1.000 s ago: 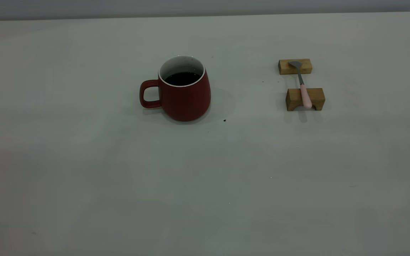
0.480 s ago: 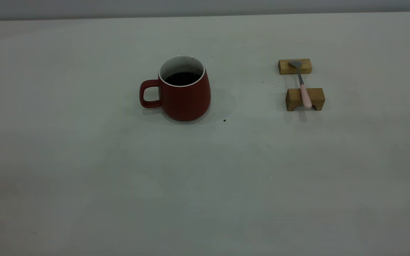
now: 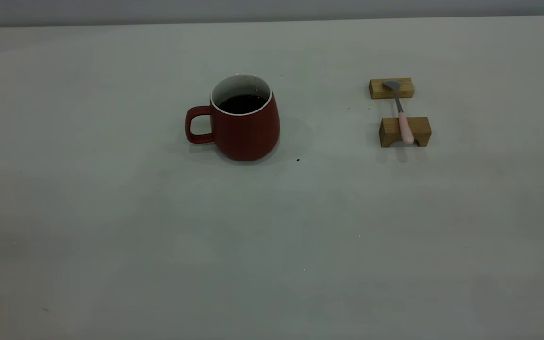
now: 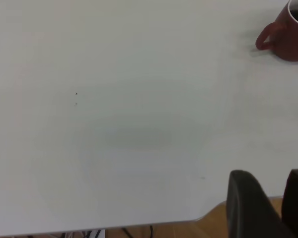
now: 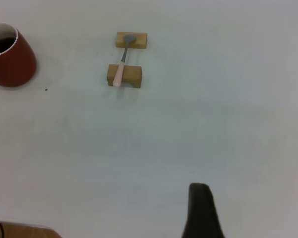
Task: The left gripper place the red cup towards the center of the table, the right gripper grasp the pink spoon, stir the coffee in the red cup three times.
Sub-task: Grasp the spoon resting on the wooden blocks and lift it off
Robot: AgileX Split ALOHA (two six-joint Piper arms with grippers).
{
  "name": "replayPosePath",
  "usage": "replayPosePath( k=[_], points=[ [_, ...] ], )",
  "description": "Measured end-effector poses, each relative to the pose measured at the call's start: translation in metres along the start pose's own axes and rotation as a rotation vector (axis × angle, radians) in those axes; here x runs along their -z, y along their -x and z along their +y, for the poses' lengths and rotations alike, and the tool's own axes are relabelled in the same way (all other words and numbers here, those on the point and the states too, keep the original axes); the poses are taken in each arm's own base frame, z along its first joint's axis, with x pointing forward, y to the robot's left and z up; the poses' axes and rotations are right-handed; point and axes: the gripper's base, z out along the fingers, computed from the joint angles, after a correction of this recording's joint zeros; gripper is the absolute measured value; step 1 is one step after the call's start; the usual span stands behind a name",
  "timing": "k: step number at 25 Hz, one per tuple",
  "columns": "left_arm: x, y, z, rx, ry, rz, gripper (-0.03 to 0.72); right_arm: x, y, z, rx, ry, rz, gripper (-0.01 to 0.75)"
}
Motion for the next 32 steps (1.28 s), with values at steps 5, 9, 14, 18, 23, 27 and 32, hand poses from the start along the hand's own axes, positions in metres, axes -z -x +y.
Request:
replayPosePath(
  k=[5,9,14,18,23,27,32],
  points=[
    [0.000,0.000,0.000,0.000,0.000,0.000,0.244,0.000,0.000,0.001,-0.006,0.011,-0.001,0.578],
    [0.000,0.000,0.000,0.000,0.000,0.000,0.244,0.001,0.004,0.001,-0.018,0.011,0.001,0.578],
    [0.000,0.000,0.000,0.000,0.000,0.001,0.244,-0.009,0.050,-0.003,-0.048,0.013,0.075,0.578],
    [0.000,0.000,0.000,0.000,0.000,0.001,0.244,-0.050,0.089,-0.009,-0.068,0.014,0.204,0.584],
    [0.000,0.000,0.000,0.000,-0.001,0.001,0.244,-0.128,0.114,-0.013,-0.073,0.044,0.346,0.633],
    [0.000,0.000,0.000,0.000,-0.001,0.001,0.244,-0.189,0.113,-0.008,-0.055,0.102,0.423,0.649],
    [0.000,0.000,0.000,0.001,-0.002,0.001,0.244,-0.257,0.105,0.013,0.000,0.152,0.513,0.649]
  ],
)
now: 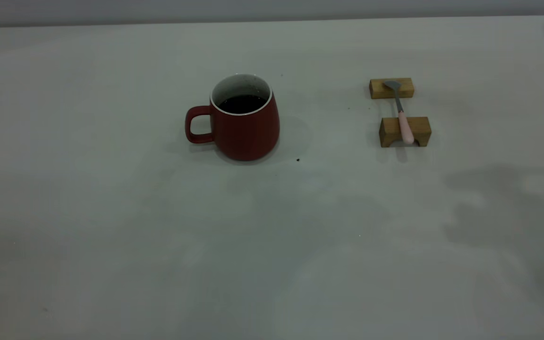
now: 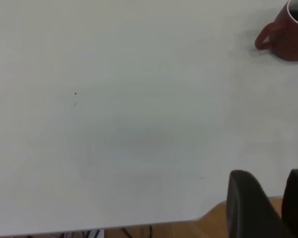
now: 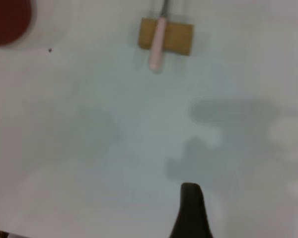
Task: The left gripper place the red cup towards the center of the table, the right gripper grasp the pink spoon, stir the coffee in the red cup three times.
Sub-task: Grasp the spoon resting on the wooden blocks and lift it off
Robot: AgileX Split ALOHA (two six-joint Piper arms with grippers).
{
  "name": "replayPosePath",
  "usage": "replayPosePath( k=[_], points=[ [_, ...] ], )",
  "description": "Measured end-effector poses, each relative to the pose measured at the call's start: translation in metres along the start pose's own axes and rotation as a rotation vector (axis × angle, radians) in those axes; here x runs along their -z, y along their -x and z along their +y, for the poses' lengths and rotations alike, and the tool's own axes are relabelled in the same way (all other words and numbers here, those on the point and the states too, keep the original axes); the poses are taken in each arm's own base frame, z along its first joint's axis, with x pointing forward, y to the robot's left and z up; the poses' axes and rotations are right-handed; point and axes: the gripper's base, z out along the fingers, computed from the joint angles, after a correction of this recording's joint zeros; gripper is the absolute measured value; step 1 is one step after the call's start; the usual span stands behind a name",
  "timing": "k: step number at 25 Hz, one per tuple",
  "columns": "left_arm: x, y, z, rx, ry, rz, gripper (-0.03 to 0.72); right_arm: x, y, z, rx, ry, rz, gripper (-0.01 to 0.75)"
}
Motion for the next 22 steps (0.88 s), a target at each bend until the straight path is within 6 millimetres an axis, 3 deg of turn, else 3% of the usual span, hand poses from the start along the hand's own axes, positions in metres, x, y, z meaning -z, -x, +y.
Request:
replayPosePath(
  k=[8,14,22],
  points=[
    [0.000,0.000,0.000,0.000,0.000,0.000,0.244,-0.090,0.031,0.027,0.092,0.041,0.148,0.649],
    [0.000,0.000,0.000,0.000,0.000,0.000,0.244,-0.151,0.043,0.041,0.132,0.053,0.224,0.647],
    [0.000,0.000,0.000,0.000,0.000,0.000,0.244,-0.197,0.054,0.041,0.136,0.061,0.286,0.643]
  ],
)
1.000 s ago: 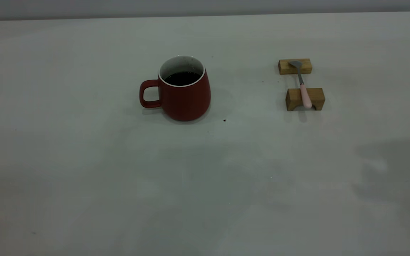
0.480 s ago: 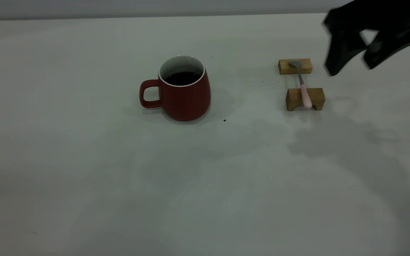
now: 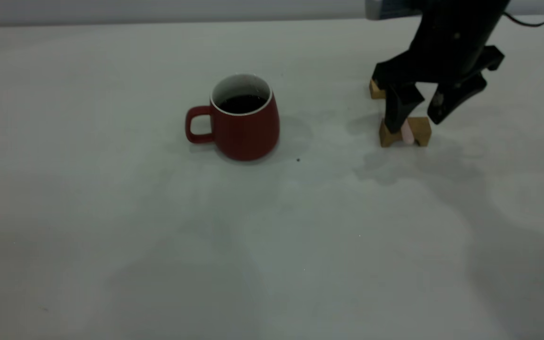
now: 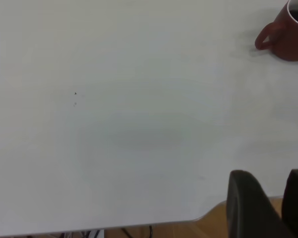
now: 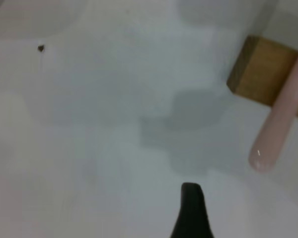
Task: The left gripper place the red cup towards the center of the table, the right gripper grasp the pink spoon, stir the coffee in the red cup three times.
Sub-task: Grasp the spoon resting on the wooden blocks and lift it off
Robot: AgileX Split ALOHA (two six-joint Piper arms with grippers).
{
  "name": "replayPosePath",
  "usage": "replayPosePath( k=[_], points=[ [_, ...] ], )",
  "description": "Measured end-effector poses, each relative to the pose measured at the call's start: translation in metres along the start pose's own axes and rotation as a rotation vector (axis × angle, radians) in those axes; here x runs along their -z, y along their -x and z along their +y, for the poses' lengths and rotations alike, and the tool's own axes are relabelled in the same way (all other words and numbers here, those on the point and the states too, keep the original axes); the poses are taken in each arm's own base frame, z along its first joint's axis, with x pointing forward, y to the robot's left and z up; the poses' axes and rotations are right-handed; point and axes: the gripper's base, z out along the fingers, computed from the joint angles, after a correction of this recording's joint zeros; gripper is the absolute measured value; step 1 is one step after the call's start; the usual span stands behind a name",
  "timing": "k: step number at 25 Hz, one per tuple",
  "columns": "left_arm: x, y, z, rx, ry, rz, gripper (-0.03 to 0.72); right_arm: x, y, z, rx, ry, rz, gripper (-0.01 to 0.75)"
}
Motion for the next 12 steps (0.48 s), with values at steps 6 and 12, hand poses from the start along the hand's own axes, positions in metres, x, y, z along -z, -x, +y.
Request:
replayPosePath(
  k=[6,12],
  points=[
    [0.000,0.000,0.000,0.000,0.000,0.000,0.244,-0.021,0.008,-0.004,-0.008,-0.013,0.019,0.635],
    [0.000,0.000,0.000,0.000,0.000,0.000,0.244,-0.034,0.012,-0.008,-0.026,-0.035,0.036,0.627]
  ],
)
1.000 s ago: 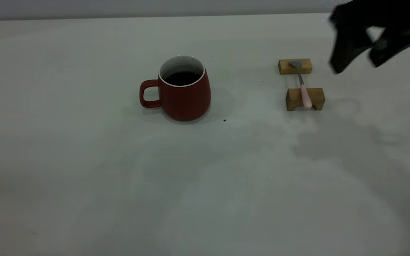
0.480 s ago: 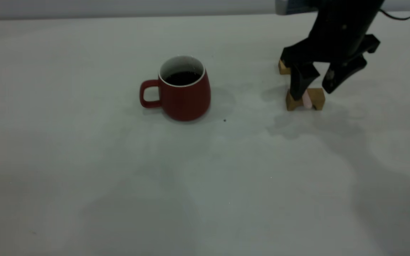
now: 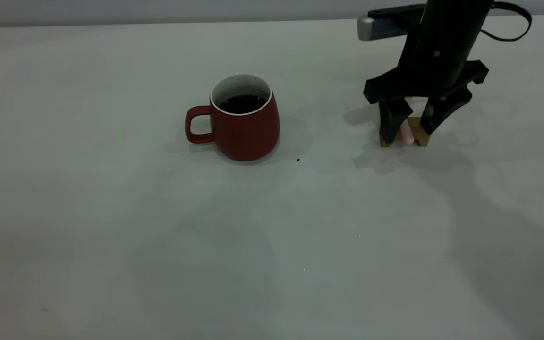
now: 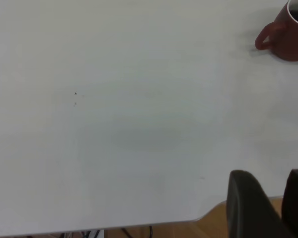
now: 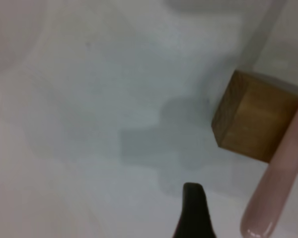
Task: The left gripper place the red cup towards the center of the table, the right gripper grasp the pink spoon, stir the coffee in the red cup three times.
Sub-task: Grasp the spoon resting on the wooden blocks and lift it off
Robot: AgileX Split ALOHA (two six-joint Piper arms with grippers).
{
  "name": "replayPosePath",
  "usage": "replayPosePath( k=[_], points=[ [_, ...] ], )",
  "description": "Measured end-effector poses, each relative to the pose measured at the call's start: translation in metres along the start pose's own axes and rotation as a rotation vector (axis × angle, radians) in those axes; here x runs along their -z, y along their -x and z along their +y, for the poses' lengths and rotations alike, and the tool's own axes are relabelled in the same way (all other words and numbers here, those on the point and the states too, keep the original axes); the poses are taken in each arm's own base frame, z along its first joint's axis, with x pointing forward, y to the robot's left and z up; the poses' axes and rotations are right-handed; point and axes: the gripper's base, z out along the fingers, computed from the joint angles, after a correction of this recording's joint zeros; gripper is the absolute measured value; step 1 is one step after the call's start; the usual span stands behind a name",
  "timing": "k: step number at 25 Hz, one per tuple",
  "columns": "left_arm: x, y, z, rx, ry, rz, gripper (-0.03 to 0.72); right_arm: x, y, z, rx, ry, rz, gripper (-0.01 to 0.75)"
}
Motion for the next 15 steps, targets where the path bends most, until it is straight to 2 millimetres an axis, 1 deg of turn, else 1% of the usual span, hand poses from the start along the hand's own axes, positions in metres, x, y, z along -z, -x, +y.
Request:
replayPosePath(
  k=[3,6,9,12,14,15],
  points=[
    [0.0000,0.0000,0.0000,0.000,0.000,0.000,0.244,-0.0061,-0.0021,-0.0006,-0.002,-0.002,0.013,0.611],
    [0.0000,0.0000,0.0000,0.000,0.000,0.000,0.244,-0.0063,-0.0021,-0.0018,-0.001,-0.014,0.015,0.553],
    [0.0000,0.0000,0.0000,0.000,0.000,0.000,0.244,-0.0067,-0.0025,-0.0038,-0.003,-0.037,0.018,0.440],
    [0.0000,0.0000,0.0000,0.000,0.000,0.000,0.244,-0.0065,-0.0026,-0.0063,-0.003,-0.064,0.019,0.272],
    [0.0000,0.0000,0.0000,0.000,0.000,0.000,0.244,-0.0053,-0.0027,-0.0085,0.013,-0.089,0.024,0.147],
    [0.0000,0.0000,0.0000,0.000,0.000,0.000,0.244,-0.0037,-0.0027,-0.0093,0.017,-0.099,0.027,0.140]
  ],
)
